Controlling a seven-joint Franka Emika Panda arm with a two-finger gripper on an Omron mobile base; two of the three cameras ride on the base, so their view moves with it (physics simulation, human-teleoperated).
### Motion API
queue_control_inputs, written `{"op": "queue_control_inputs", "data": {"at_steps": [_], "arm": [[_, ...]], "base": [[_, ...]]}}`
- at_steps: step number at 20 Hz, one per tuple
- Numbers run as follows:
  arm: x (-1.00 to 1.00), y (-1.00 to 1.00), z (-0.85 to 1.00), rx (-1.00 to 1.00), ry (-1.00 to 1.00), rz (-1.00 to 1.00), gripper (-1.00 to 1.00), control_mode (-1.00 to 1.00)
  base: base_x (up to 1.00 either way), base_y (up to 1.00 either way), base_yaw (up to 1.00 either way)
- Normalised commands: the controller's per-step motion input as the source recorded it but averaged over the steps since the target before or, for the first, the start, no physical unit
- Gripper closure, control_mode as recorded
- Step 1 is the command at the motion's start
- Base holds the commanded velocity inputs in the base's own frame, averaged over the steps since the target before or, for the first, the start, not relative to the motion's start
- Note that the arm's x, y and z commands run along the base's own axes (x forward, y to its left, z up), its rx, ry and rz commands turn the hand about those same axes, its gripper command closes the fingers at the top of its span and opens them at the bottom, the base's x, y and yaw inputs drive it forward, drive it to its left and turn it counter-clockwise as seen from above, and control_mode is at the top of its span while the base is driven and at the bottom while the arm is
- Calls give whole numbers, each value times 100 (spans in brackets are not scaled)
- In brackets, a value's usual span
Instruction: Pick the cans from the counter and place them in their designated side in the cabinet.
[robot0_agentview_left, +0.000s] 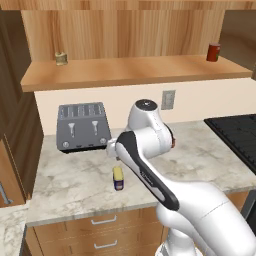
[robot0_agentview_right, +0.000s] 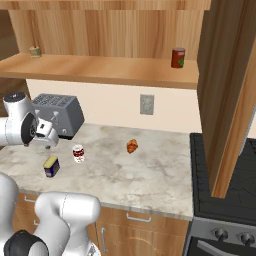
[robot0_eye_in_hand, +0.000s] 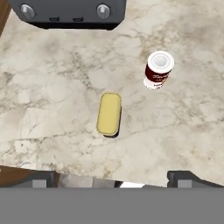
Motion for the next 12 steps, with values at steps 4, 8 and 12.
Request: {"op": "queue_control_inputs", "data": {"at_steps": [4, 8, 12], "arm": [[14, 5, -15, 0, 3, 0, -100, -100], [14, 8, -18, 0, 3, 0, -100, -100], [15, 8, -17, 0, 4, 0, -100, -100]], "base": [[0, 0, 0], [0, 0, 0], [0, 0, 0]]}}
